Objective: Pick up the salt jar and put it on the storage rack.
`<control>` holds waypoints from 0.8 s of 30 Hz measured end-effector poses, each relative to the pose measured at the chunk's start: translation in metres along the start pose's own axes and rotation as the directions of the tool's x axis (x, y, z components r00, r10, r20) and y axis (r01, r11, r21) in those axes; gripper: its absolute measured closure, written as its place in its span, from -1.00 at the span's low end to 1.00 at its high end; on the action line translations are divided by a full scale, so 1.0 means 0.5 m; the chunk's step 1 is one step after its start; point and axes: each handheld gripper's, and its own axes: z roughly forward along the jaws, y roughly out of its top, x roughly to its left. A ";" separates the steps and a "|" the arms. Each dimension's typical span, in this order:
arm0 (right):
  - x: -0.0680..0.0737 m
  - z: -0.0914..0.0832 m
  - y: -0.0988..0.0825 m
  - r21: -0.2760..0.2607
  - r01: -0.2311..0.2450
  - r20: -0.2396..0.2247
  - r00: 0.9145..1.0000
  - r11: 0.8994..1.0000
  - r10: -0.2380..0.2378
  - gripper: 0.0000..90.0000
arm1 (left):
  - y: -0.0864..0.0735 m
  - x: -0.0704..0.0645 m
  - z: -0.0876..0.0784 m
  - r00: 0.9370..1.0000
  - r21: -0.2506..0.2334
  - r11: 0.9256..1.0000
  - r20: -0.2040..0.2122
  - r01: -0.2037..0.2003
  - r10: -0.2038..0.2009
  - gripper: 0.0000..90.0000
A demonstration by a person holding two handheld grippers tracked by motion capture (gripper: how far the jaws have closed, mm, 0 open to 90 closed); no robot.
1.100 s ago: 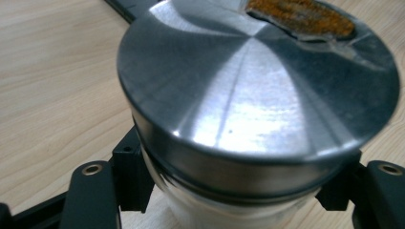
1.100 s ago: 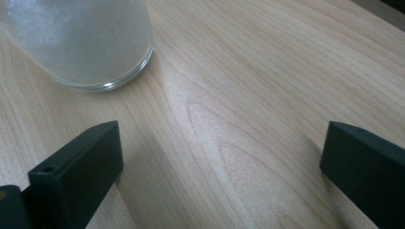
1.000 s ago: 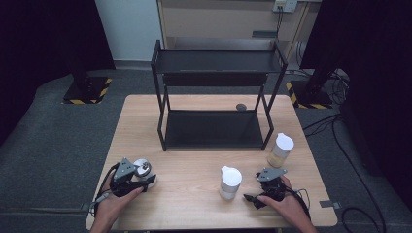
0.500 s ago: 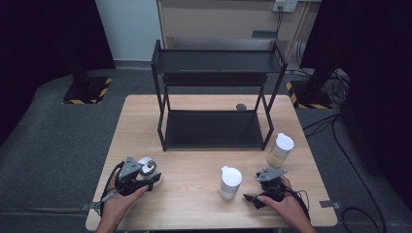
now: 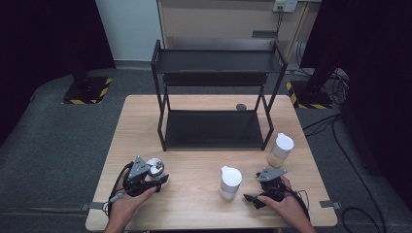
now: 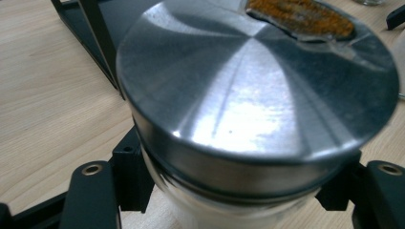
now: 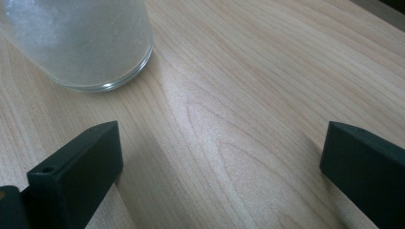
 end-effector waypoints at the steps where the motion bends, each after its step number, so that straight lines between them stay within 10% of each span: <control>1: 0.000 0.000 0.000 0.000 0.000 0.000 1.000 1.000 0.000 -0.98 | 0.003 -0.002 0.002 1.000 0.007 1.000 0.000 -0.005 0.005 -0.33; 24: 0.000 0.000 0.000 0.000 -0.001 0.001 1.000 1.000 0.001 -0.98 | 0.025 -0.012 0.010 1.000 -0.001 1.000 -0.016 0.012 -0.012 -0.33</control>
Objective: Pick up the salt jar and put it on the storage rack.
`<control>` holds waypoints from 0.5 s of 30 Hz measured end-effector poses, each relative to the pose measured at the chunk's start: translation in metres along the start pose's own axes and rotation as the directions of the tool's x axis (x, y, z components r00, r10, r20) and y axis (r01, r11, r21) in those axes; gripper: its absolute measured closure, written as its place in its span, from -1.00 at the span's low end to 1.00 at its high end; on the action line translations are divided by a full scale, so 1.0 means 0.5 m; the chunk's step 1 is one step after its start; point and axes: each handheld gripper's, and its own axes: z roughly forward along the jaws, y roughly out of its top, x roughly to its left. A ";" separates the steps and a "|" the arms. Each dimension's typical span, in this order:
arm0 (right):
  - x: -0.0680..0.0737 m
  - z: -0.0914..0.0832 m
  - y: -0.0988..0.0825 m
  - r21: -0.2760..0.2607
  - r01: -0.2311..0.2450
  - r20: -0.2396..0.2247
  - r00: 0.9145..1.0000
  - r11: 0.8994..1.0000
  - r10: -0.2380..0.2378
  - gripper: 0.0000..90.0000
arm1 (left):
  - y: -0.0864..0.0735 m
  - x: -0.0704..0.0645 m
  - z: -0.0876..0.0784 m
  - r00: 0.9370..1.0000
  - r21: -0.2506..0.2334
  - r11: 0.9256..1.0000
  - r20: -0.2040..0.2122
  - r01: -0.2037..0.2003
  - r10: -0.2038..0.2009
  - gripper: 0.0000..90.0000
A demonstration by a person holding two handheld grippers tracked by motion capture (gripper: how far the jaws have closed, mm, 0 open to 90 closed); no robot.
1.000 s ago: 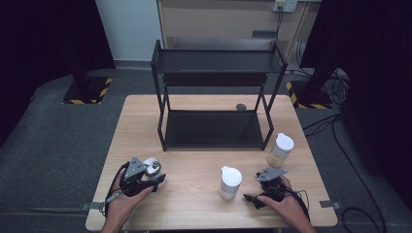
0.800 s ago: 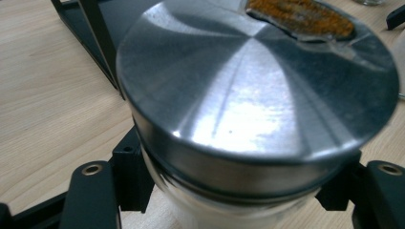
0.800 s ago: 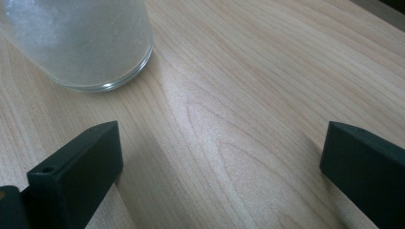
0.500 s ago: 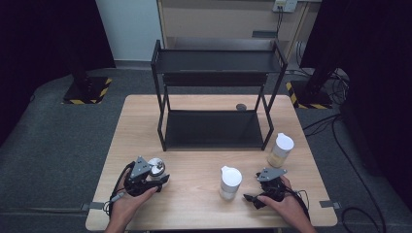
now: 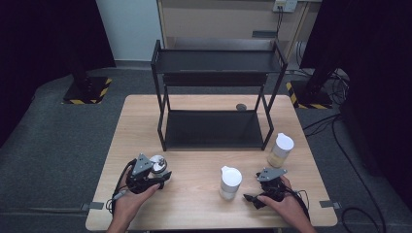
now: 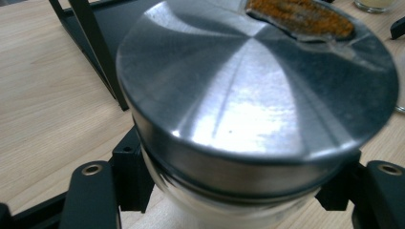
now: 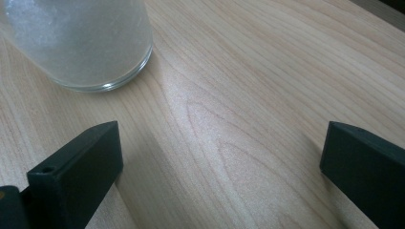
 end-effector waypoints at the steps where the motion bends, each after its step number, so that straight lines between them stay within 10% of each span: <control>1: 0.000 0.000 0.000 0.000 0.000 0.000 1.000 1.000 0.000 -0.98 | 0.001 0.000 0.000 1.000 -0.002 1.000 -0.003 0.004 -0.004 -0.33; 15: 0.000 0.000 0.000 0.000 0.000 0.001 1.000 1.000 0.000 -0.98 | 0.018 -0.014 0.018 1.000 -0.005 1.000 -0.005 0.009 -0.009 -0.33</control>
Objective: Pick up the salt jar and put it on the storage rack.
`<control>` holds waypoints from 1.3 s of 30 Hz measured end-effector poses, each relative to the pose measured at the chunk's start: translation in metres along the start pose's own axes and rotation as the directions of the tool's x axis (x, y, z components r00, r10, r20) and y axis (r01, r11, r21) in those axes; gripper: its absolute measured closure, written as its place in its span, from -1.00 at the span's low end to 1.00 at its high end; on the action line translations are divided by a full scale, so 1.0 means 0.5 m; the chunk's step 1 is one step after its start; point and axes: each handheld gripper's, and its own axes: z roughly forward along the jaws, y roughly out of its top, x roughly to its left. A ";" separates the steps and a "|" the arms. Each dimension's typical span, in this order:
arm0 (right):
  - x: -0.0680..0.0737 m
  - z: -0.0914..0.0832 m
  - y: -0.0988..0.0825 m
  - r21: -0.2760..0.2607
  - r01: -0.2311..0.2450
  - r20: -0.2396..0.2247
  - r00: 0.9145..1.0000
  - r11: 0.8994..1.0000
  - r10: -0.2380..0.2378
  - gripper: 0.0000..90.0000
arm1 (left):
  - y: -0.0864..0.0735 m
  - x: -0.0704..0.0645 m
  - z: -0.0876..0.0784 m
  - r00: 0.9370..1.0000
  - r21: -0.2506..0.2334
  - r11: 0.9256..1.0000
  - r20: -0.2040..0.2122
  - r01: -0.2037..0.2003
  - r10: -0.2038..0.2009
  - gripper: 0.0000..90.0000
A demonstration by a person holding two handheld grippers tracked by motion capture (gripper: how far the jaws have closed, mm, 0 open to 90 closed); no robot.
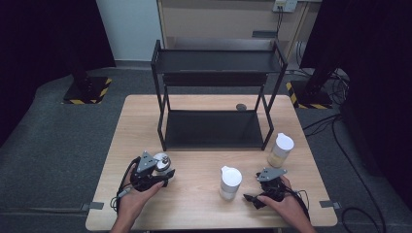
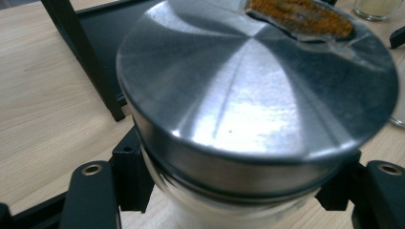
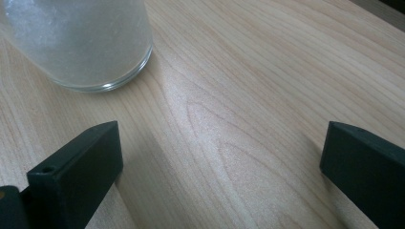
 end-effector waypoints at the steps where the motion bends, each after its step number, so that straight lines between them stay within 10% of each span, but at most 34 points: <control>1: 0.000 0.000 0.000 0.000 0.000 0.000 1.000 1.000 0.000 -0.98 | 0.001 -0.002 0.002 1.000 -0.001 1.000 -0.001 0.001 -0.001 -0.33; 39: 0.001 0.000 0.000 0.000 0.000 0.001 1.000 1.000 0.000 -0.98 | 0.083 -0.056 0.141 0.993 0.016 0.999 -0.113 0.033 -0.031 -0.33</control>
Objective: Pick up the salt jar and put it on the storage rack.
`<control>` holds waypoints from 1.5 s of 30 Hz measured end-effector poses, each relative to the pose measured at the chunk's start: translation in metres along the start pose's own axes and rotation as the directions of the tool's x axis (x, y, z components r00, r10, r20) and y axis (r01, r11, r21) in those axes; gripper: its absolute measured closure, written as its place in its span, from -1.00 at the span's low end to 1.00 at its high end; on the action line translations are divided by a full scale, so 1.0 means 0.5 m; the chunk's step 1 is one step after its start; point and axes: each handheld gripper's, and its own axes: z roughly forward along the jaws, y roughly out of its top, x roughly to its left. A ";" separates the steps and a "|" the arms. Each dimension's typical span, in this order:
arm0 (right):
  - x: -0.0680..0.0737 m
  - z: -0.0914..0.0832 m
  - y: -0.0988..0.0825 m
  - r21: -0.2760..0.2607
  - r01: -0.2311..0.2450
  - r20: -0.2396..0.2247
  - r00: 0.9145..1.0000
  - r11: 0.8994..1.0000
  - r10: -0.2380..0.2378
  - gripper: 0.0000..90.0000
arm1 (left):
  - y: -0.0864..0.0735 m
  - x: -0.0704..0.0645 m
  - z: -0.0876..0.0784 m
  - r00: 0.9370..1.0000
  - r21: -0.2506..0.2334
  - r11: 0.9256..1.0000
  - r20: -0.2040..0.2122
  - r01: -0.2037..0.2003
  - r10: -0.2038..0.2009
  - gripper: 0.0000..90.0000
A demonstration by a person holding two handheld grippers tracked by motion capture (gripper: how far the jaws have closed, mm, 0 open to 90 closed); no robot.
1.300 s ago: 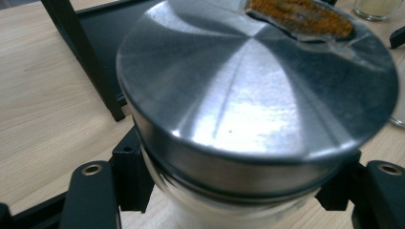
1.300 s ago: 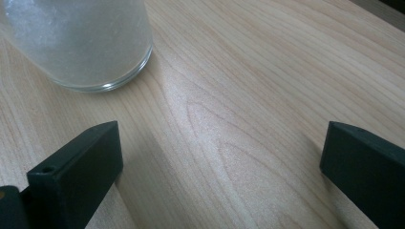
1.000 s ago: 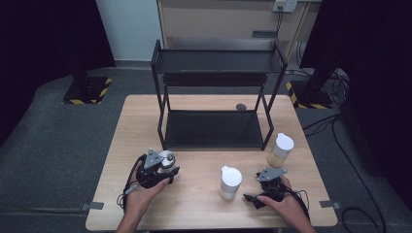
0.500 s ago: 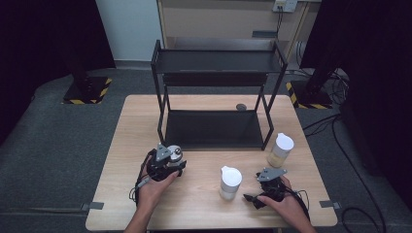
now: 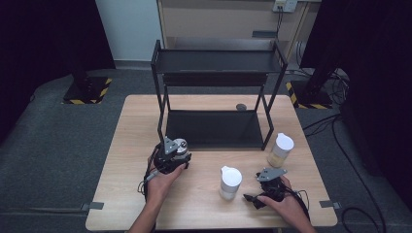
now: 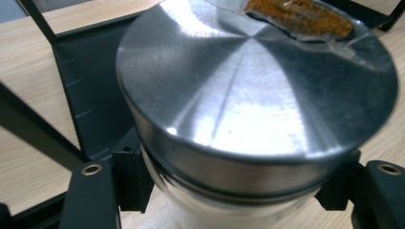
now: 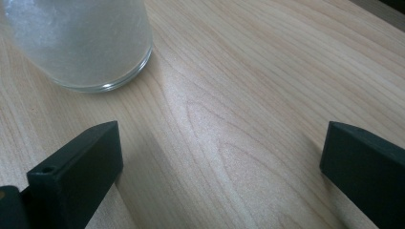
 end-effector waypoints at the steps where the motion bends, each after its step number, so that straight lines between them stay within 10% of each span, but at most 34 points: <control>1: 0.000 0.000 0.000 0.000 0.000 0.000 1.000 1.000 0.000 -0.98 | 0.003 -0.002 0.002 1.000 0.000 1.000 -0.001 -0.001 0.001 -0.33; 45: 0.008 -0.004 -0.004 -0.001 -0.009 0.008 1.000 1.000 0.009 -0.97 | 0.115 -0.018 0.101 0.999 0.012 1.000 -0.032 -0.015 0.015 -0.33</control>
